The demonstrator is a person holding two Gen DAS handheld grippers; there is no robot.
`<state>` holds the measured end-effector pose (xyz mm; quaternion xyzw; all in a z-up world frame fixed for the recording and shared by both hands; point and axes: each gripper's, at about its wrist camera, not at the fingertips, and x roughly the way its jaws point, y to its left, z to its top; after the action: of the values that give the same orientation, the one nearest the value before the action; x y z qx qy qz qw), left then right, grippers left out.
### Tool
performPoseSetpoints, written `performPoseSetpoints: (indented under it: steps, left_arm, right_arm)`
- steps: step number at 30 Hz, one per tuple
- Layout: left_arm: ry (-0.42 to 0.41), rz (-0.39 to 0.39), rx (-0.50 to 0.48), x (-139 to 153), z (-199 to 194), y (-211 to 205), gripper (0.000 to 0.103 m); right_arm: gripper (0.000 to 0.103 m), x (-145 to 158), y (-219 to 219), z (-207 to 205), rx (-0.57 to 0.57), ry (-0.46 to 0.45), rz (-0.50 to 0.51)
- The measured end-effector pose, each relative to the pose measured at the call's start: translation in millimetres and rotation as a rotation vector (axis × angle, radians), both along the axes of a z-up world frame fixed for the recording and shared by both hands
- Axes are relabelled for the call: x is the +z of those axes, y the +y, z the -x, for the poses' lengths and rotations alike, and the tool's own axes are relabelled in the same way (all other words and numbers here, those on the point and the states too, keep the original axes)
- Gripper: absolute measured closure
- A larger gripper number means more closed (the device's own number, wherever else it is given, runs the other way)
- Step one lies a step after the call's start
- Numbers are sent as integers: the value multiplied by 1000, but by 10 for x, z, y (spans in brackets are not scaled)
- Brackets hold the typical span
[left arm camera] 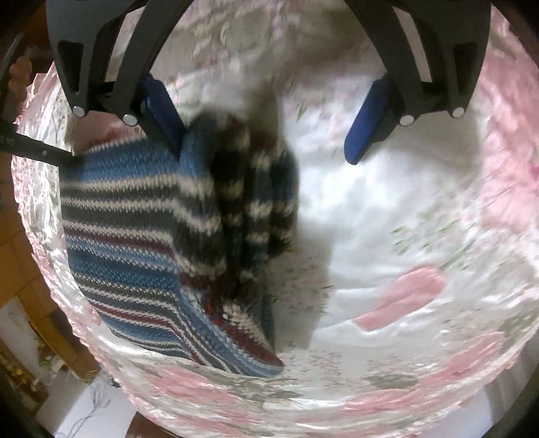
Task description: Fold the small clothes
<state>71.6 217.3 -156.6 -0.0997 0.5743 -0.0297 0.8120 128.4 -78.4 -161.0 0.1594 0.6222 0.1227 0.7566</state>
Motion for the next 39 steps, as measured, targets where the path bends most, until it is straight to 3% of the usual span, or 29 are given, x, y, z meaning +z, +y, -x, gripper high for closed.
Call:
performPoseSetpoints:
  steps: [4,7,11,23,39]
  left_arm:
    - [-7,-70,-14,238,227,-67,11]
    - [-22,-117,-28,422,385,-125,10]
    - [-33,-121,-18,642,567,-138,9]
    - [-83,-146,23,1084,998,-131,8]
    - [-177,-152,52,1609,1443,-46,8]
  right_arm:
    - [25,292,45,317,7,-46,79]
    - [16,457,128,499,14,-72,139]
    - [9,610,193,715,12,-87,153]
    - [4,1060,418,1116,19,-151,170]
    - [4,1397,669,1496,43,-204,230]
